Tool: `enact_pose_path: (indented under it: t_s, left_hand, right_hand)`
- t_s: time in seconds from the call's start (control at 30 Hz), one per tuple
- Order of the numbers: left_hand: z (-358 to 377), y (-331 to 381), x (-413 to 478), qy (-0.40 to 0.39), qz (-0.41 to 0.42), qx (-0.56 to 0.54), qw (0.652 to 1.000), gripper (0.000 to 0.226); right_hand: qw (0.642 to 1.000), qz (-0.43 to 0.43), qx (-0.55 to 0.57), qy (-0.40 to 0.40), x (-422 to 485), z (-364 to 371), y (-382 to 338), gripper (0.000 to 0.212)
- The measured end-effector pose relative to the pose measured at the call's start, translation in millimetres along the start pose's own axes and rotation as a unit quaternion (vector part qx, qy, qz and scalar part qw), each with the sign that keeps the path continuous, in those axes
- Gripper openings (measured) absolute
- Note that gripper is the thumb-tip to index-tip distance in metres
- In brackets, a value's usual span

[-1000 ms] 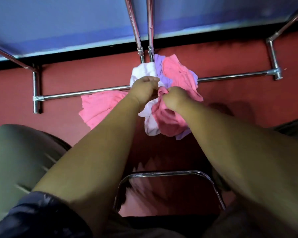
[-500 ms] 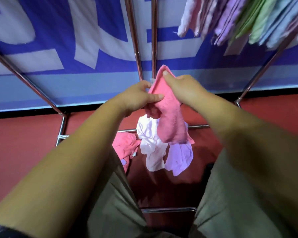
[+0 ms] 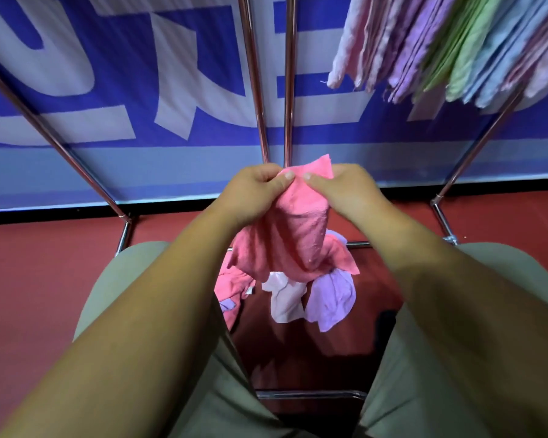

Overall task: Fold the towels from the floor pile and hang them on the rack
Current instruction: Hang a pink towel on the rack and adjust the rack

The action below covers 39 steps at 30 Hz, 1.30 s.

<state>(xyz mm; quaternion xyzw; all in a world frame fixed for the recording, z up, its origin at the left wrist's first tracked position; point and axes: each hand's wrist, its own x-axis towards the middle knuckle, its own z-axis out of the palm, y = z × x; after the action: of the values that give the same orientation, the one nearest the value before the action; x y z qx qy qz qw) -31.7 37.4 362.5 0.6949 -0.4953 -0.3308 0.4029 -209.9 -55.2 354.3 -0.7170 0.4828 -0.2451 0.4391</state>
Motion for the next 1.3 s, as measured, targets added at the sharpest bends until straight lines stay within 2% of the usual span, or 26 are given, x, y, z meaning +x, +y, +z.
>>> enact_pose_path:
  t_s: [0.1, 0.23, 0.37, 0.47, 0.53, 0.7, 0.87, 0.93, 1.0, 1.07, 1.13, 1.17, 1.23, 1.3]
  left_hand:
    - [-3, 9, -1, 0.012, 0.003, 0.05, 0.999, 0.042]
    - [-10, 24, 0, 0.023, 0.01, 0.094, 0.995, 0.044]
    - [-15, 41, -6, 0.026, 0.019, 0.073, 0.997, 0.03]
    - [-20, 52, -12, 0.023, 0.005, 0.09, 0.996, 0.033]
    - [-26, 57, -17, 0.012, -0.016, 0.146, 0.989, 0.036]
    - [-38, 65, -36, -0.041, -0.065, 0.286, 0.955, 0.038]
    - [-56, 52, -45, -0.039, -0.114, 0.394, 0.911, 0.035]
    - [-67, 40, -48, -0.034, -0.131, 0.421, 0.897, 0.025]
    - [-75, 29, -49, -0.024, -0.146, 0.431, 0.89, 0.008]
    - [-79, 19, -48, -0.016, -0.154, 0.44, 0.884, 0.008]
    - [-78, 14, -44, 0.005, -0.144, 0.43, 0.891, 0.007]
    - [-77, 13, -42, 0.023, -0.137, 0.42, 0.897, 0.014]
    - [-74, 15, -36, 0.064, -0.108, 0.374, 0.919, 0.021]
    - [-71, 22, -32, 0.083, -0.038, 0.294, 0.952, 0.02]
  right_hand:
    - [0.999, -0.014, 0.016, 0.033, 4, -6, -8, 0.011]
    - [0.997, -0.013, 0.029, 0.073, 9, -12, -28, 0.02]
    - [0.99, -0.037, 0.101, 0.088, 8, -18, -48, 0.019]
    - [0.974, -0.02, 0.21, 0.081, 4, -22, -59, 0.015]
    - [0.954, 0.007, 0.29, 0.07, 1, -24, -66, 0.015]
    - [0.899, 0.094, 0.416, 0.103, -1, -33, -68, 0.016]
    - [0.815, 0.114, 0.564, 0.078, 3, -38, -62, 0.016]
    - [0.785, 0.123, 0.603, 0.076, 5, -38, -60, 0.015]
    - [0.77, 0.122, 0.622, 0.077, 7, -38, -61, 0.014]
    - [0.769, 0.127, 0.622, 0.073, 7, -36, -61, 0.019]
    - [0.776, 0.134, 0.613, 0.061, 5, -34, -62, 0.023]
    - [0.786, 0.134, 0.603, 0.037, 3, -35, -64, 0.023]
    - [0.822, 0.129, 0.55, -0.073, -8, -39, -68, 0.023]
    - [0.867, 0.106, 0.444, -0.2, -22, -41, -73, 0.026]
